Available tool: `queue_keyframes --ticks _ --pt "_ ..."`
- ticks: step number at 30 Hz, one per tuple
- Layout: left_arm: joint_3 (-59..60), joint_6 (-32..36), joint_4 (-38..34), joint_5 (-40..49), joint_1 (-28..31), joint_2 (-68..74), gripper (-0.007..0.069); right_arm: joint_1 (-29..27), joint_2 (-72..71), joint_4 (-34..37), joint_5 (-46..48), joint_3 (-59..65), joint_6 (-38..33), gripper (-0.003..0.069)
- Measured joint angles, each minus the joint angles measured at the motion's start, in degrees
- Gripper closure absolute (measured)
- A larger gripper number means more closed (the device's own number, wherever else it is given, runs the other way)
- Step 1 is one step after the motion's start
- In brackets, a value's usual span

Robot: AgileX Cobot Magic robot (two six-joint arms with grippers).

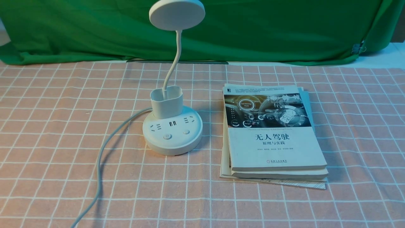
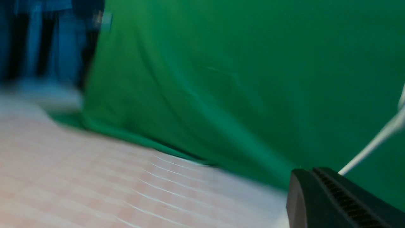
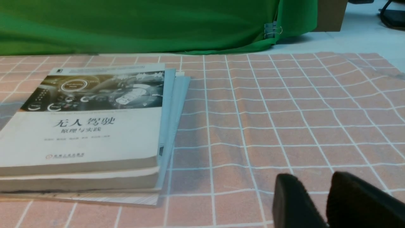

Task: Turn on the table lamp on the pink coffee tablecloth with your hand.
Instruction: 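Press the power button on the lamp base to turn the lamp on with the left gripper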

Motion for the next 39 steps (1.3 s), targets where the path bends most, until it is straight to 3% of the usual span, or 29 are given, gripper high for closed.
queue_keyframes --ticks 2,5,14,18,20,21,25,26,29,31,34,39 --pt "0.0 -14.3 -7.3 0.0 0.0 0.0 0.0603 0.0 0.0 0.0 0.0 0.0 0.0 0.0421" --pt "0.0 -26.4 -11.1 0.0 0.0 0.0 0.0603 0.0 0.0 0.0 0.0 0.0 0.0 0.0421" --pt "0.0 -30.7 -9.2 -1.7 0.0 0.0 0.0603 0.0 0.0 0.0 0.0 0.0 0.0 0.0421" --pt "-2.2 -30.9 2.1 -3.0 0.0 -0.1 0.0603 0.0 0.0 0.0 0.0 0.0 0.0 0.0421" --pt "-12.3 -30.9 17.5 4.7 0.0 0.2 0.0603 0.0 0.0 0.0 0.0 0.0 0.0 0.0421" --pt "-17.4 -30.5 21.4 10.2 0.0 1.3 0.0603 0.0 0.0 0.0 0.0 0.0 0.0 0.0421" --pt "-35.0 -17.3 26.2 37.2 0.0 10.6 0.0603 0.0 0.0 0.0 0.0 0.0 0.0 0.0421" --pt "-36.7 -15.2 26.2 40.1 0.0 11.9 0.0603 0.0 0.0 0.0 0.0 0.0 0.0 0.0421" --pt "-49.0 1.5 24.1 62.3 0.0 25.1 0.0603 0.0 0.0 0.0 0.0 0.0 0.0 0.0421" --pt "-53.7 7.7 22.2 70.5 0.0 32.1 0.0603 0.0 0.0 0.0 0.0 0.0 0.0 0.0421" --pt "-56.1 12.6 20.0 73.8 0.0 38.4 0.0603 0.0 0.0 0.0 0.0 0.0 0.0 0.0421" --pt "-57.5 24.6 10.0 75.3 -2.5 50.8 0.0603 0.0 0.0 0.0 0.0 0.0 0.0 0.0421"
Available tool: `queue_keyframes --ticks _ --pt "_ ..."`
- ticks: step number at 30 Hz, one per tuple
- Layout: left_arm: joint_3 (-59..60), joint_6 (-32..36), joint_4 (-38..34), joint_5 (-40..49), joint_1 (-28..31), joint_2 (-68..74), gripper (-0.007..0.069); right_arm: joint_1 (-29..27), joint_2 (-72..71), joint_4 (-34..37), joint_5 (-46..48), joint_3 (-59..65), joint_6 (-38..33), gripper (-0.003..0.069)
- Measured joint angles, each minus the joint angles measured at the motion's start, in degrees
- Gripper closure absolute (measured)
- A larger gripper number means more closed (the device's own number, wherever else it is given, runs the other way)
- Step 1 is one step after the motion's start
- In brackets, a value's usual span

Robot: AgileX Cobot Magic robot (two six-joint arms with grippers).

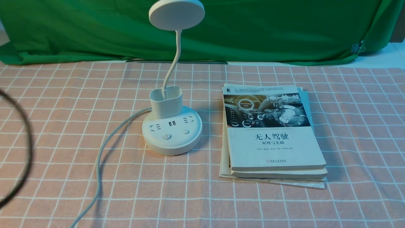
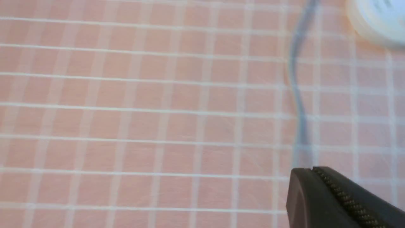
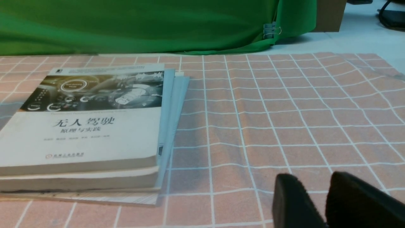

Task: Turn on the table lamp on the pink coffee tablecloth with your hand.
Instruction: 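Press the power button on the lamp base to turn the lamp on with the left gripper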

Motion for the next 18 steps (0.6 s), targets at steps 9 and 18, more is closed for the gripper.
queue_keyframes --ticks 9,18 --pt "-0.3 -2.8 3.1 -4.3 -20.5 19.8 0.0603 0.0 0.0 0.0 0.0 0.0 0.0 0.0421" --pt "-9.5 -1.4 -3.5 -16.4 -27.2 38.5 0.0603 0.0 0.0 0.0 0.0 0.0 0.0 0.0421"
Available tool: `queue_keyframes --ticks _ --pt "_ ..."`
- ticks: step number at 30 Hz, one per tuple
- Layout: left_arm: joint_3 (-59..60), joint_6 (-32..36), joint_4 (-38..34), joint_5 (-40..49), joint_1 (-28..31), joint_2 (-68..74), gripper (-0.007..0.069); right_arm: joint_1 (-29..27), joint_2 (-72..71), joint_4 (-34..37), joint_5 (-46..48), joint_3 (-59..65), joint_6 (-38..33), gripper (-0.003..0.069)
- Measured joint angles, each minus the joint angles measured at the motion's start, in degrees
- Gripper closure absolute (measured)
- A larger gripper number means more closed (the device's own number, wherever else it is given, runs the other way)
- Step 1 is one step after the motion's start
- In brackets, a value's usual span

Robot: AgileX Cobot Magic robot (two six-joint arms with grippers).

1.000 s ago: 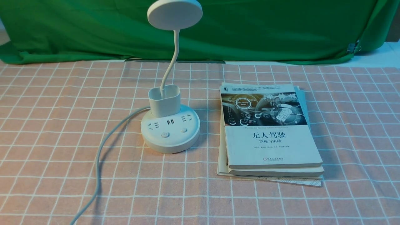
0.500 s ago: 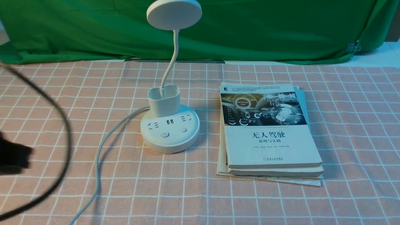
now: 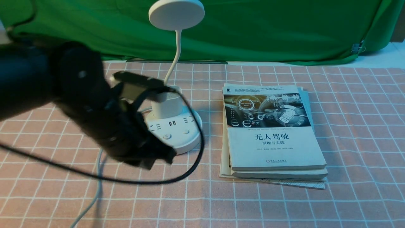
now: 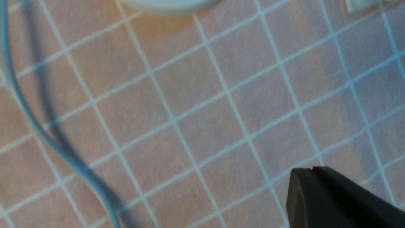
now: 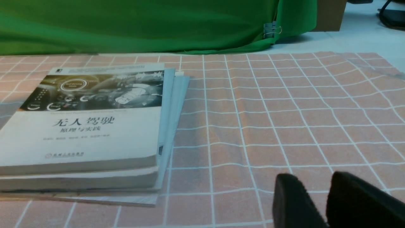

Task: Turn on the table lamp on the pink coffee tablecloth with your hand.
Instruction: 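Press the power button on the lamp base to turn the lamp on with the left gripper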

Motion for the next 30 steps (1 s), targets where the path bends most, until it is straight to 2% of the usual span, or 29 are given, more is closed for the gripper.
queue_keyframes --ticks 15,30 --pt "-24.4 1.5 1.8 -0.6 0.0 23.3 0.0603 0.0 0.0 0.0 0.0 0.0 0.0 0.0421" --pt "-25.6 1.4 4.0 -4.9 0.0 28.3 0.0603 0.0 0.0 0.0 0.0 0.0 0.0 0.042"
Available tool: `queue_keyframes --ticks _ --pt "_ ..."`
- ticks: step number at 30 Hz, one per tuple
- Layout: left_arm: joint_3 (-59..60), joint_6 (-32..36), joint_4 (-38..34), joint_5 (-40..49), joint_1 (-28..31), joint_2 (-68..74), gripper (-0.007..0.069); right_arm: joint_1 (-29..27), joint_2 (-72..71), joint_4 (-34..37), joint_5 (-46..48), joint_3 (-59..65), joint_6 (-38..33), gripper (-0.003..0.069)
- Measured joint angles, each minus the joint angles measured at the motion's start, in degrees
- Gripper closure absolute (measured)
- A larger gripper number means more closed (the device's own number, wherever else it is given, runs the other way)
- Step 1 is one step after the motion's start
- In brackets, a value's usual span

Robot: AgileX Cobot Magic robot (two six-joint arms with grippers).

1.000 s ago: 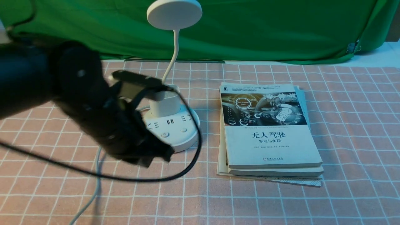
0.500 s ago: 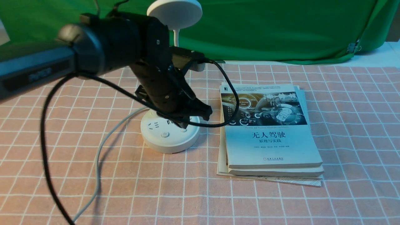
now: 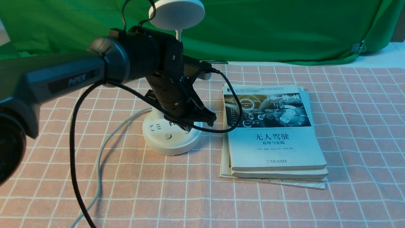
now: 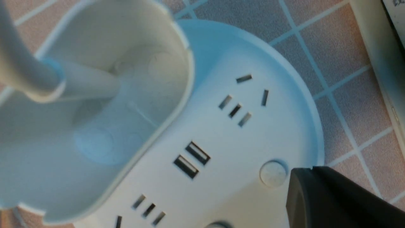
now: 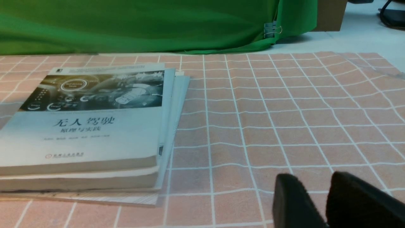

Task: Turn on the table lamp on the pink coffee tablecloth with your hand.
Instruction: 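Press the power button on the lamp base to turn the lamp on with the left gripper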

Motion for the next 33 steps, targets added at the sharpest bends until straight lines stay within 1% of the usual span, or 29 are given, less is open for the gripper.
queue_keyframes --ticks 24,33 --pt "-1.2 -0.3 0.4 1.2 0.0 3.0 0.0603 0.0 0.0 0.0 0.0 0.0 0.0 0.0418" --pt "-0.5 -1.9 4.3 0.8 0.0 0.8 0.0603 0.0 0.0 0.0 0.0 0.0 0.0 0.0418"
